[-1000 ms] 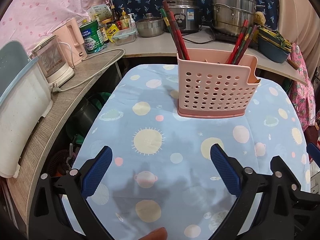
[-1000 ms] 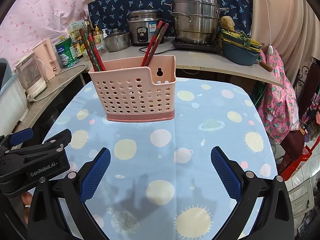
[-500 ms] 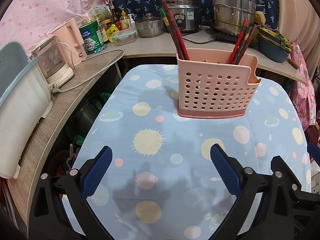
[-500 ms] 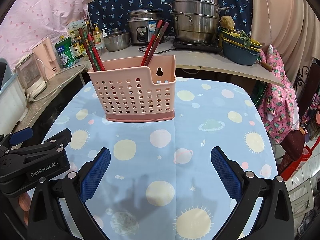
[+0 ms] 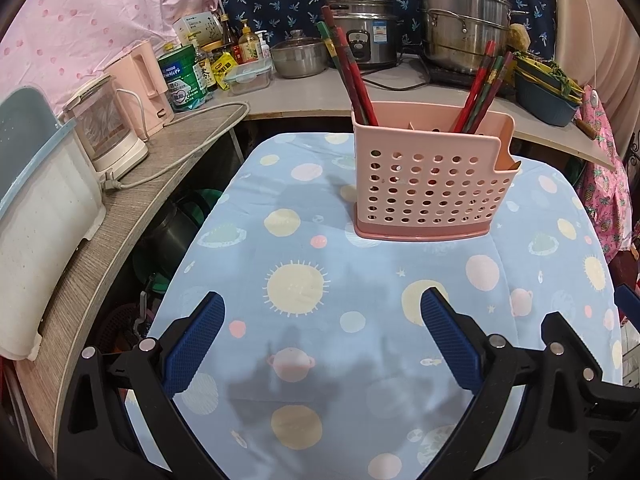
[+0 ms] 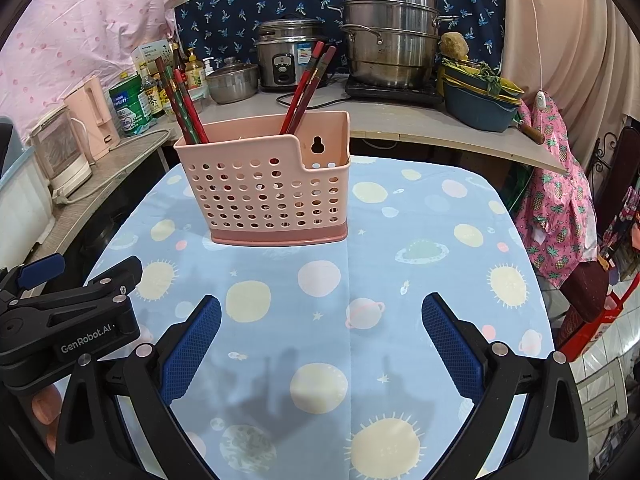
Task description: Organize utensils
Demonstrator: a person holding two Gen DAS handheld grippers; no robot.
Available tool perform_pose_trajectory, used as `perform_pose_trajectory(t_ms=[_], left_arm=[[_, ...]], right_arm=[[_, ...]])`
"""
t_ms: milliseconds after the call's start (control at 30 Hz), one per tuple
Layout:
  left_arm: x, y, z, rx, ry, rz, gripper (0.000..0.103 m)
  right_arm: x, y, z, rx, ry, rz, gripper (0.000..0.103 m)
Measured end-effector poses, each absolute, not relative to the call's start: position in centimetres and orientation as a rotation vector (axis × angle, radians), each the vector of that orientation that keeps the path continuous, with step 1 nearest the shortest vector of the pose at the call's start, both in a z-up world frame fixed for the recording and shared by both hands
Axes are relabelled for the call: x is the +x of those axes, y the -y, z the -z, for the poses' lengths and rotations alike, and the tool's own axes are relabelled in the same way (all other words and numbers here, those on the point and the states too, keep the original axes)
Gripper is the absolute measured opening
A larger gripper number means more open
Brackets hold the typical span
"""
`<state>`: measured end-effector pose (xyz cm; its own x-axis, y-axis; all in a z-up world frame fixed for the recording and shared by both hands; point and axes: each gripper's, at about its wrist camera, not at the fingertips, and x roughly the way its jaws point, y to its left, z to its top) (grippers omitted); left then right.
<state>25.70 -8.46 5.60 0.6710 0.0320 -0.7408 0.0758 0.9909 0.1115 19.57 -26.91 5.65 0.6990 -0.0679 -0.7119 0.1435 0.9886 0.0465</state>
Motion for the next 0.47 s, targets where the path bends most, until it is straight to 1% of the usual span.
perform_pose_trajectory(t_ms=[367,467], left_arm=[[25.35,8.74,-6.57,0.146,-0.774,0.004,0.094],[25.49,8.66,-6.59,0.135,-0.782,0.010,0.094]], right_arm=[[19.80,27.22,-6.22,0.107,-0.768,0.125,0.097],[19.76,27.04,-6.29,0.111,-0.763,0.127,0.097]])
